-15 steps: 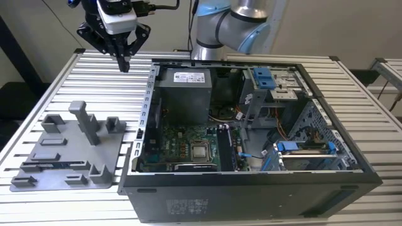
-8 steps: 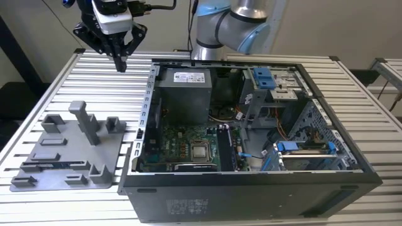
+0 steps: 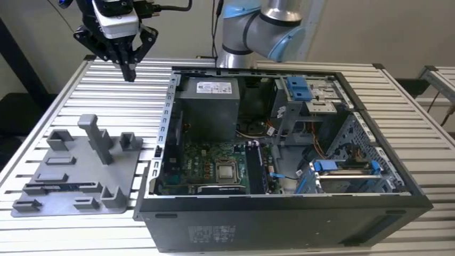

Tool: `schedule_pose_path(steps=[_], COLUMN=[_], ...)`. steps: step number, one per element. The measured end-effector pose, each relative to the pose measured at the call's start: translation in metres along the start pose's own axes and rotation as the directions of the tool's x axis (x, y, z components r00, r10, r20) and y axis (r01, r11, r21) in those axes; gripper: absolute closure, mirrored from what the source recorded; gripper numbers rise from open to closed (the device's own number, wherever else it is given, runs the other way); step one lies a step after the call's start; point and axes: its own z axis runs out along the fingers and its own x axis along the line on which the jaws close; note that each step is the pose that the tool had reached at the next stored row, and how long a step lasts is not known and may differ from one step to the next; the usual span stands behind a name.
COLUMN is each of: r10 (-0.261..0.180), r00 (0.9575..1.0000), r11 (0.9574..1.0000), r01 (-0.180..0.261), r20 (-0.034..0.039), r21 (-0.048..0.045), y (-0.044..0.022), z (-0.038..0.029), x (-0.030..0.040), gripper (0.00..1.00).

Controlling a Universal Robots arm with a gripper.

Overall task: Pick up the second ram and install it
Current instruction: 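Reach for the second ram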

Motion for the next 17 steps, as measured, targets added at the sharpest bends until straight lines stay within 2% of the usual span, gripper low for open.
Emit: schedule_pose_path(steps=[6,17], r10=[-0.027,-0.035], r00=[0.9996,0.9994], r11=[0.9996,0.9994], r01=[0.027,0.035], r20=[-0.0013,-0.0032], r21=[-0.0004,-0.0004], y=[-0.0007,-0.0026], z=[0.0003,0.0016], x=[0.0113,0.0431], gripper=[0.89,0.89])
